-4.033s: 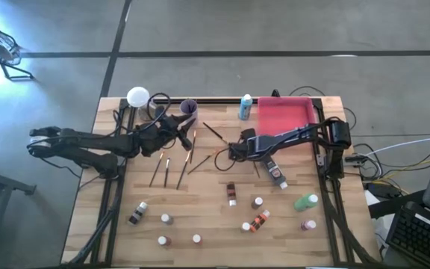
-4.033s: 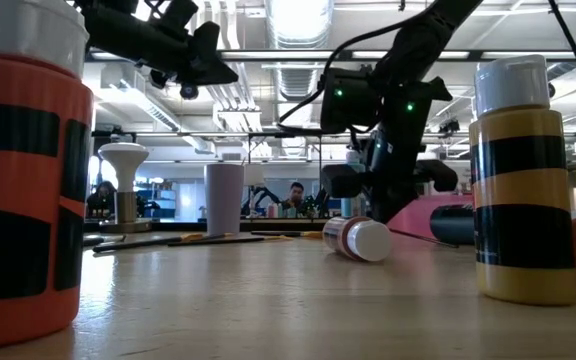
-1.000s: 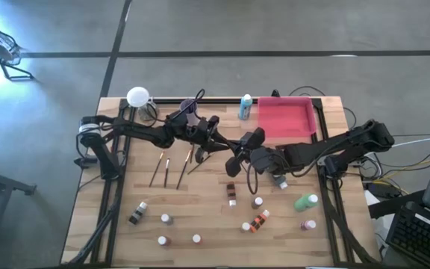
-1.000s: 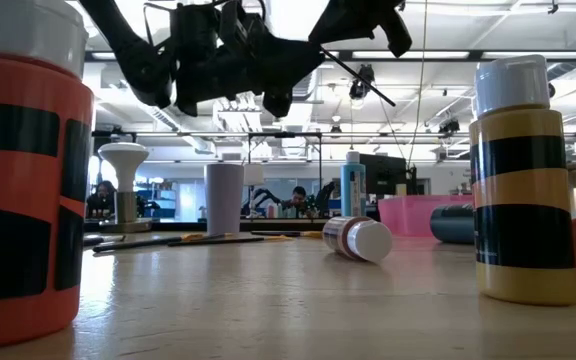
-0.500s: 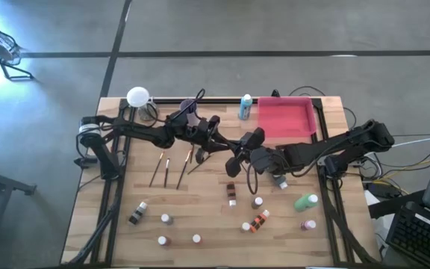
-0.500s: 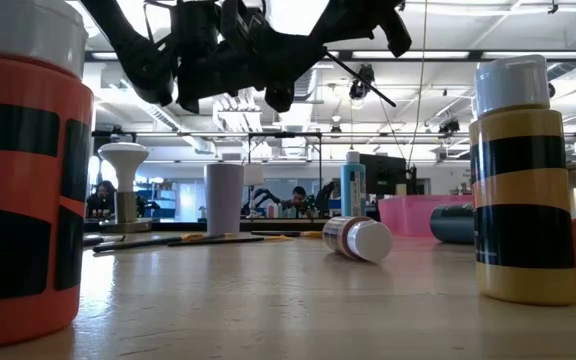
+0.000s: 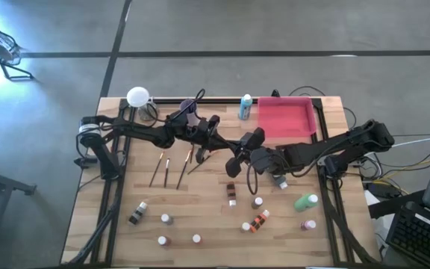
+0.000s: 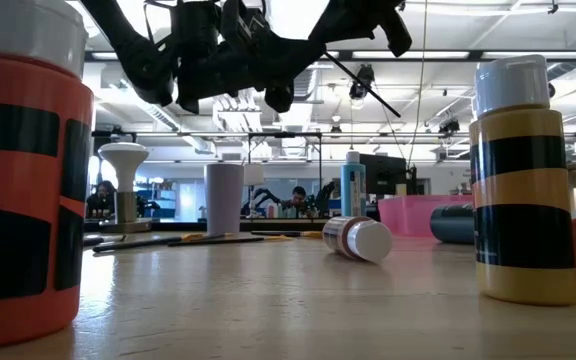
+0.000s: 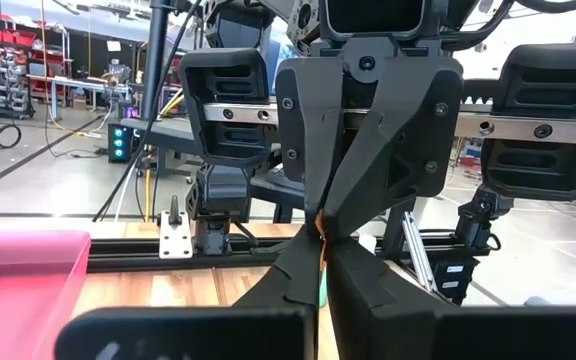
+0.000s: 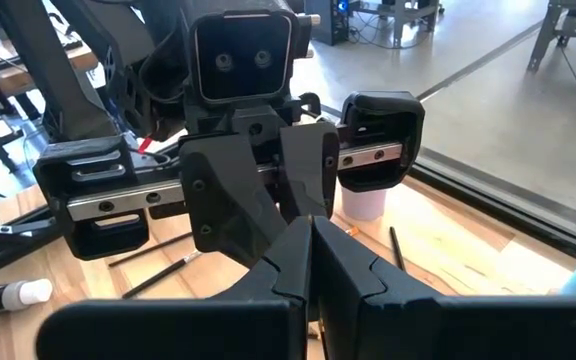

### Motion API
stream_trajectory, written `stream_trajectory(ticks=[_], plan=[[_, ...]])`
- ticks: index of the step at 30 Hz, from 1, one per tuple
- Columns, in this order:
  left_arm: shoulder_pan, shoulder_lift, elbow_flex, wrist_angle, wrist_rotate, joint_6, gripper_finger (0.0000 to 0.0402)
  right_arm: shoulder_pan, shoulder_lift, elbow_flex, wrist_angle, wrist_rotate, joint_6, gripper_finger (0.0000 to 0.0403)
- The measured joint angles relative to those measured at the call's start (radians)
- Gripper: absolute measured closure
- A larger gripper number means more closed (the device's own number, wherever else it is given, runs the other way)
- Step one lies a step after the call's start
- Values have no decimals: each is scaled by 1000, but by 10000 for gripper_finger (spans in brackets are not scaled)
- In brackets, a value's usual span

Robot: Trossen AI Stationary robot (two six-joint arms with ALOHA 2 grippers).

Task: Pick & Place Paint Supplies
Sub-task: Put the gold black paint brush into the purple cup

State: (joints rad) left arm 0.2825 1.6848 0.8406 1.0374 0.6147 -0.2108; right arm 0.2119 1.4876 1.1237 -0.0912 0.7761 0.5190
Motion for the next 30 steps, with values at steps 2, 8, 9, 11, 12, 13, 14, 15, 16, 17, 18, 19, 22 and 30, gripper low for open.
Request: stream_trajectory(ticks=[2,8,9,11,12,13,14,15,16,17,18,19,22,30], plan=[[0,0,0,0,0,0,395,0,0,0,0,1,0,394],[2,0,0,-8,0,-1,395,0,-8,0,-4,6,-6,394],[3,0,0,-13,1,-1,395,0,-17,0,-10,8,-8,394],[7,0,0,-23,2,-1,395,-1,-42,0,-32,10,-9,394],[9,-1,0,-29,2,-2,395,-1,-56,0,-43,12,-8,394],[11,-1,0,-33,3,-2,395,-1,-73,0,-59,12,-8,394],[13,-1,0,-36,3,-3,395,0,-88,0,-80,12,-5,394],[15,-1,0,-39,3,-2,395,0,-101,0,-96,13,-2,394],[17,-2,0,-42,3,-3,395,0,-117,0,-118,12,-1,393],[20,-2,0,-44,3,-3,395,0,-133,0,-154,12,-1,391],[23,-2,0,-46,3,-4,395,0,-148,0,-193,13,2,388],[27,-2,0,-52,3,-6,395,-1,-165,0,-238,14,15,383],[43,-8,-1,-92,3,-11,395,-1,-203,-1,-426,37,94,366],[123,-114,7,-303,-134,86,395,-1,-270,-31,-769,69,235,332]])
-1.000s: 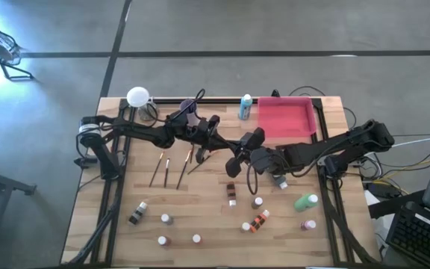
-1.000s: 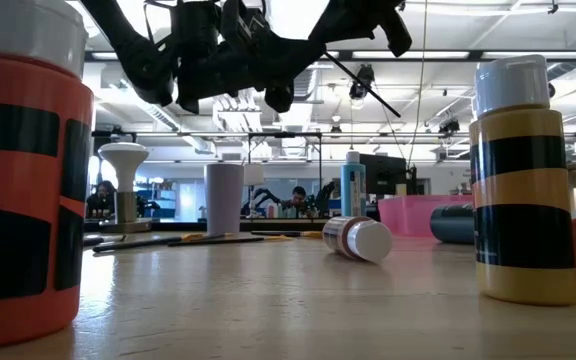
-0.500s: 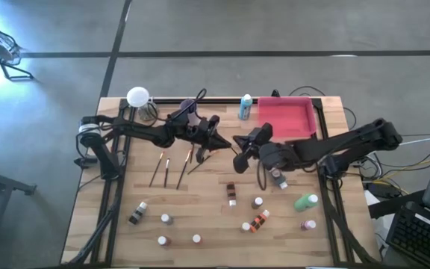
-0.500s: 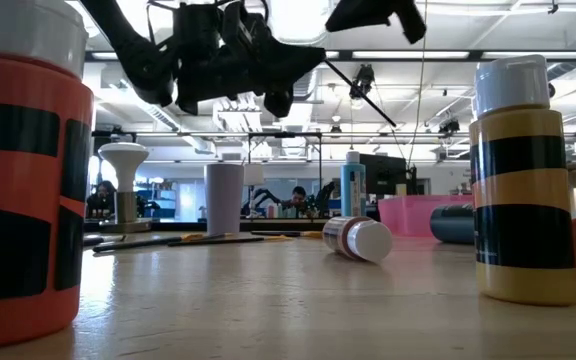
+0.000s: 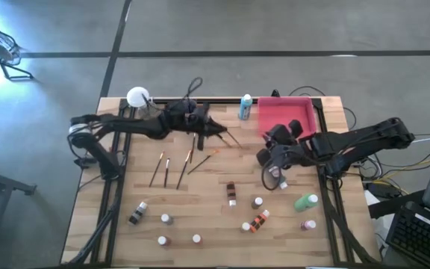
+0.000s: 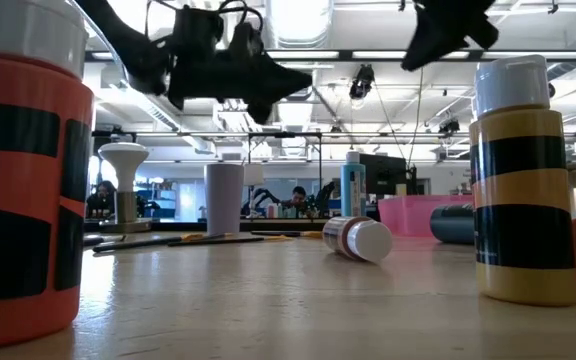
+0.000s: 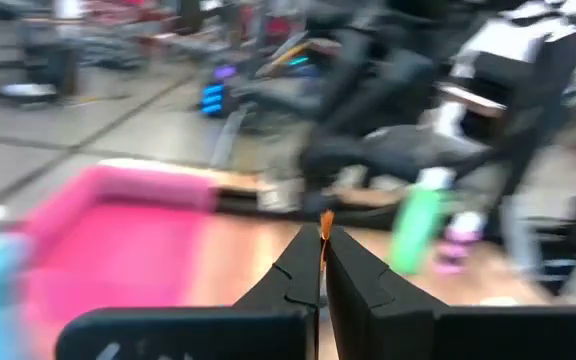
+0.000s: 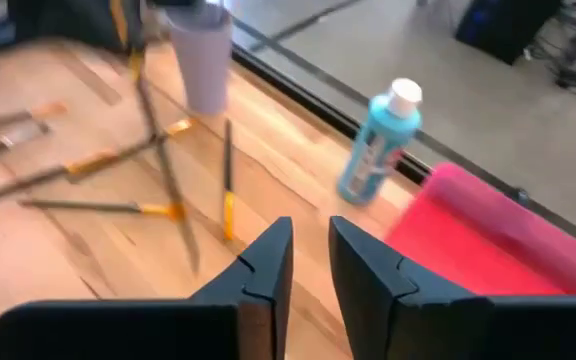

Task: Pick & Place Paint Supplies
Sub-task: Put the gold black paint brush into the purple cup

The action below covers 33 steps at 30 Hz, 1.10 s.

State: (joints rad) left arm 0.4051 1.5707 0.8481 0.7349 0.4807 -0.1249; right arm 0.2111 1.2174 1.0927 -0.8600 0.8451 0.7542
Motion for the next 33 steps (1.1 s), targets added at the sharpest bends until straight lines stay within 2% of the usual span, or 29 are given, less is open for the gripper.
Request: stream_trajectory(ticks=[3,7,9,11,13,16,23,28,33], plan=[[42,-95,51,-254,-149,94,395,-1,-8,-10,-88,1,37,323],[53,-212,131,-588,-500,247,395,-5,-11,-16,-187,24,50,308],[51,-262,150,-658,-653,303,395,-5,-8,-22,-220,46,22,301],[57,-304,146,-670,-736,326,395,-6,-5,-32,-237,76,-30,294],[73,-332,134,-674,-752,321,395,-7,-5,-52,-241,105,-73,287],[100,-352,114,-681,-756,295,395,-9,-11,-91,-242,124,-45,277],[130,-364,119,-759,-757,235,395,-9,-72,-217,-305,127,152,254],[119,-394,184,-832,-734,202,395,-9,-161,-346,-319,131,310,243],[111,-422,225,-970,-729,150,395,-20,-257,-432,-316,169,327,238]])
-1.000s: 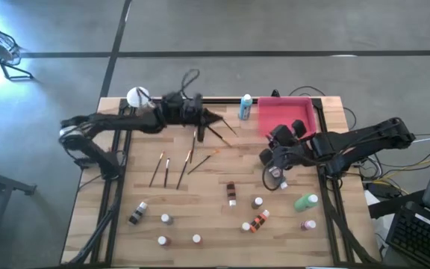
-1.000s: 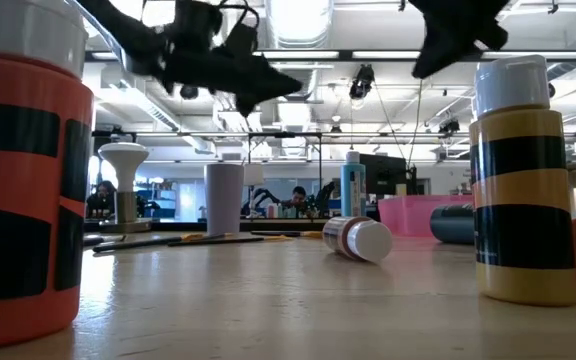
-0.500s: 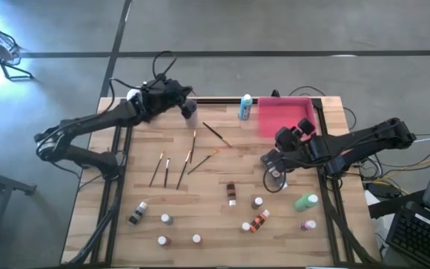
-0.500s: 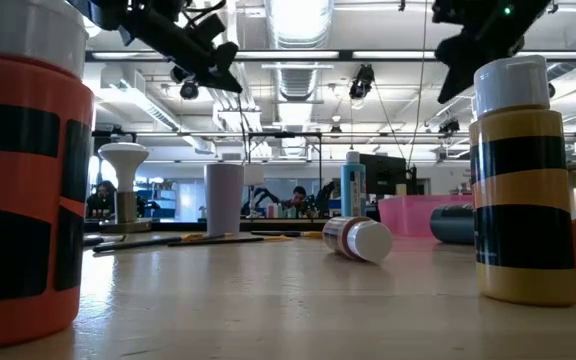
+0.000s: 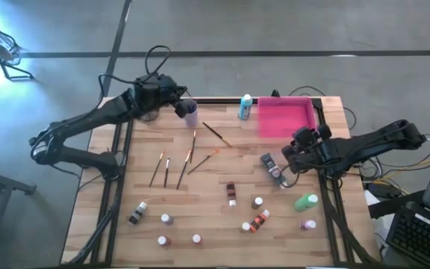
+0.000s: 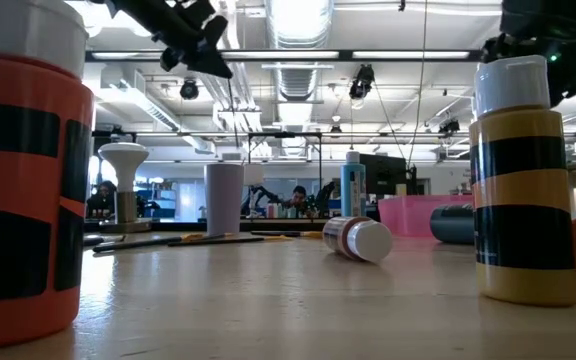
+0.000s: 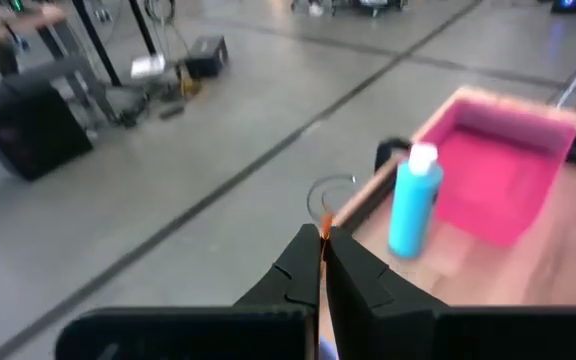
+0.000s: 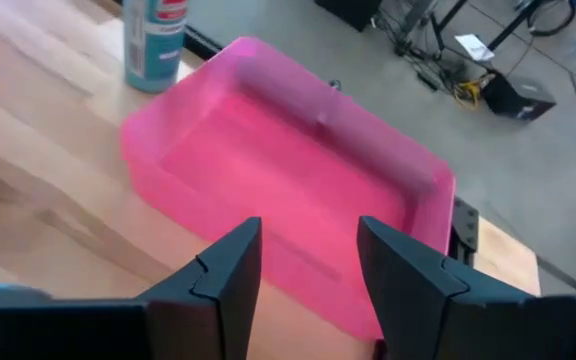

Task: Pick & Place Paint Supplies
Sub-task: Put the gold black paint brush into the purple cup

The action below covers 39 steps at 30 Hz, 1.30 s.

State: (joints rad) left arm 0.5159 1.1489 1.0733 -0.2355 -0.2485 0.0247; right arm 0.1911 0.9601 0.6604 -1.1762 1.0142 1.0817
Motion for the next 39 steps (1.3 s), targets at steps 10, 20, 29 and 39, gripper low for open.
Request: stream_trajectory(ticks=[10,20,29,39], plan=[[0,2,-73,-54,-3,-48,394,-2,-120,-10,8,3,19,272],[13,27,-164,61,-7,-45,394,-2,-128,0,23,2,18,316],[45,159,-165,122,-7,-37,394,-1,-127,1,68,7,-49,351],[52,252,-165,137,-4,-50,394,-1,-127,1,67,7,-85,369]])
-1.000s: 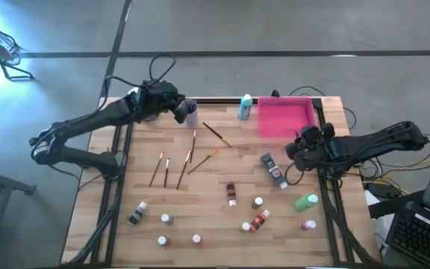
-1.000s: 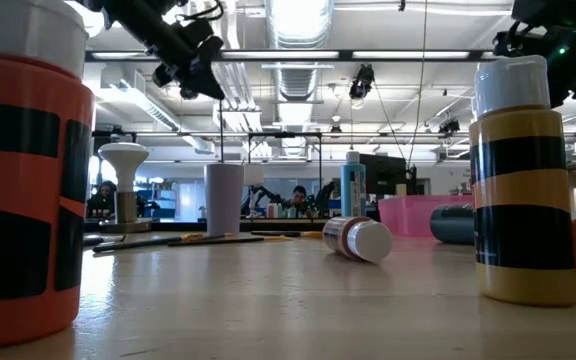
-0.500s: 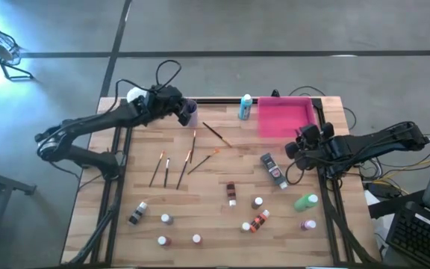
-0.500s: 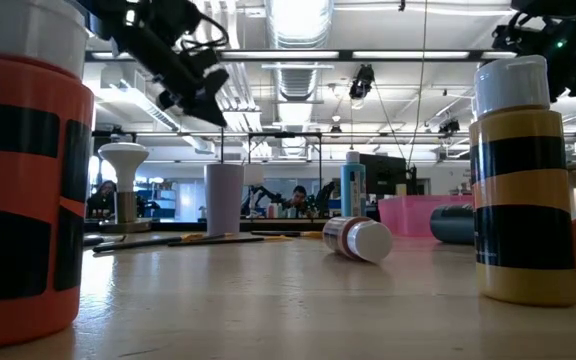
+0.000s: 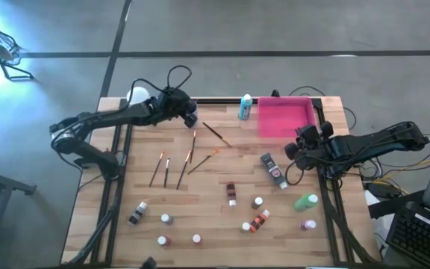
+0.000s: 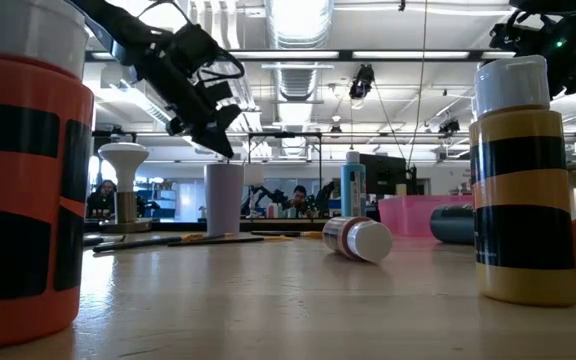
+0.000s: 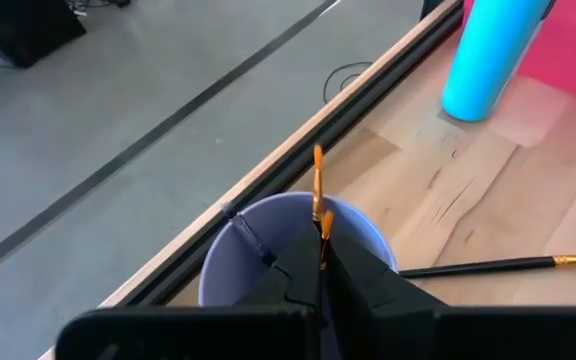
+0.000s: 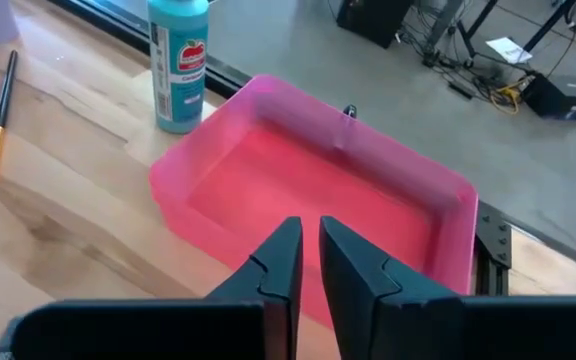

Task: Pick & Place Paint Supplies
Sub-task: Put the gold black paint brush into the purple cup

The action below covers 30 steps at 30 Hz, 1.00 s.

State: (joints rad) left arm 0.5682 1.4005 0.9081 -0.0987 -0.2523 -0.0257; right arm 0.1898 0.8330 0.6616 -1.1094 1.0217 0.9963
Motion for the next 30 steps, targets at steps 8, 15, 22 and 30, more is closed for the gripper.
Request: stream_trajectory(ticks=[8,15,22,30], plan=[[1,29,0,20,0,-1,376,0,0,-1,2,1,-73,360],[1,18,0,17,0,8,348,-1,0,-1,26,0,-69,344],[1,16,0,11,19,5,330,-1,0,-1,30,0,-71,323],[1,3,59,-47,24,37,291,-1,1,-1,34,3,-90,299]])
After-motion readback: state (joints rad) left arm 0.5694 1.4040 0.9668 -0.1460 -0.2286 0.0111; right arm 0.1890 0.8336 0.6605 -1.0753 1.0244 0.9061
